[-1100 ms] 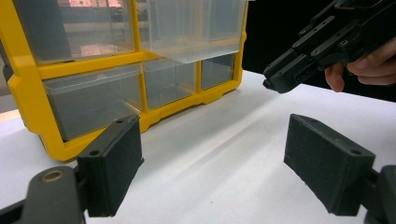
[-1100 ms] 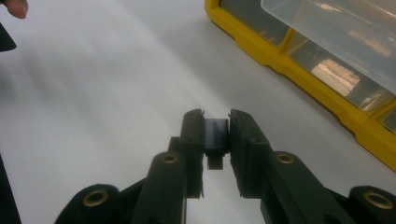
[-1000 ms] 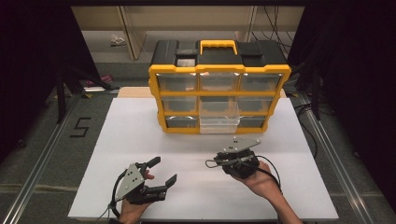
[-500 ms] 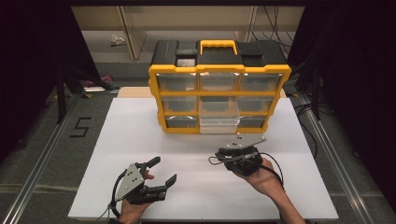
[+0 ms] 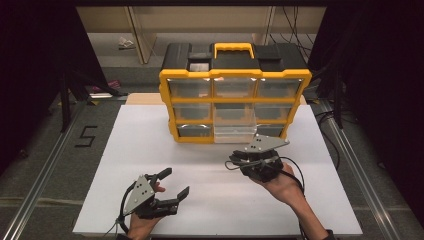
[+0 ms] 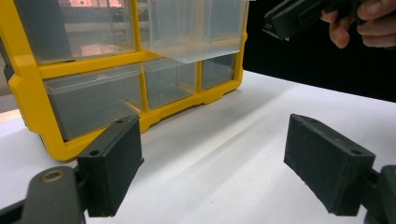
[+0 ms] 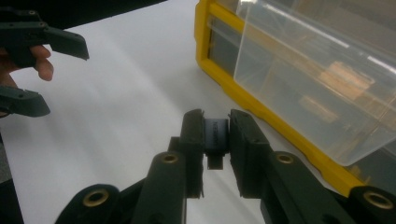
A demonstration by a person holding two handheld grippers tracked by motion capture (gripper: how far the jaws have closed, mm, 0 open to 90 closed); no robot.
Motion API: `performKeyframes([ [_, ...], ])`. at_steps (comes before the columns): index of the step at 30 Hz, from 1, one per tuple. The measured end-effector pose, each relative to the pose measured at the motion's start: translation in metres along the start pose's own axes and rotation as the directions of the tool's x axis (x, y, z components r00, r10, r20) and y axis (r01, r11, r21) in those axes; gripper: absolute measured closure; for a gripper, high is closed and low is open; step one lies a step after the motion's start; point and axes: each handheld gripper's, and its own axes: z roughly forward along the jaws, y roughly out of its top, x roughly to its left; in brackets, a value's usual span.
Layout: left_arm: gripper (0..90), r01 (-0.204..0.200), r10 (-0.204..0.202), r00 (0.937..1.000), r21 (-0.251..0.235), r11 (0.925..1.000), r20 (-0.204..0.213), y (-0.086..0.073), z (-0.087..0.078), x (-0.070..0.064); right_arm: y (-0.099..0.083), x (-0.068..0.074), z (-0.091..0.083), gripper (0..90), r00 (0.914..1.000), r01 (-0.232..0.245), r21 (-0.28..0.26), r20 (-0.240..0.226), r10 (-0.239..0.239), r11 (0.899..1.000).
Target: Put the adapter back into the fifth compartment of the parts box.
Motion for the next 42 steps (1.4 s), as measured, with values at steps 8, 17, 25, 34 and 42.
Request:
performKeyframes([
  [8, 18.6, 0.001, -0.001, 1.0000, 0.000, 1.0000, 0.000, 0.000, 0.000, 0.000, 0.016, -0.003, -0.009, 76.3, 0.9998, 0.015, -0.029, 0.013, -0.014, 0.999],
  [17, 18.6, 0.002, -0.002, 1.0000, -0.001, 1.0000, 0.000, 0.000, 0.000, 0.000, 0.026, -0.006, -0.010, 76.3, 0.9996, 0.020, -0.043, 0.019, -0.019, 0.999],
  [25, 18.6, 0.001, -0.001, 1.0000, -0.003, 1.0000, 0.001, 0.000, 0.000, 0.000, 0.036, -0.010, -0.012, 76.3, 0.9994, 0.023, -0.060, 0.028, -0.021, 0.998],
  [34, 18.6, 0.001, -0.001, 1.0000, -0.002, 1.0000, 0.002, 0.000, 0.000, 0.000, 0.043, -0.018, -0.011, 76.4, 0.9998, 0.002, -0.070, 0.022, -0.001, 0.998],
  [42, 18.6, 0.000, 0.000, 1.0000, -0.003, 1.0000, 0.002, 0.000, 0.000, 0.000, 0.051, -0.021, -0.011, 76.4, 0.9995, 0.003, -0.081, 0.032, -0.001, 0.997],
])
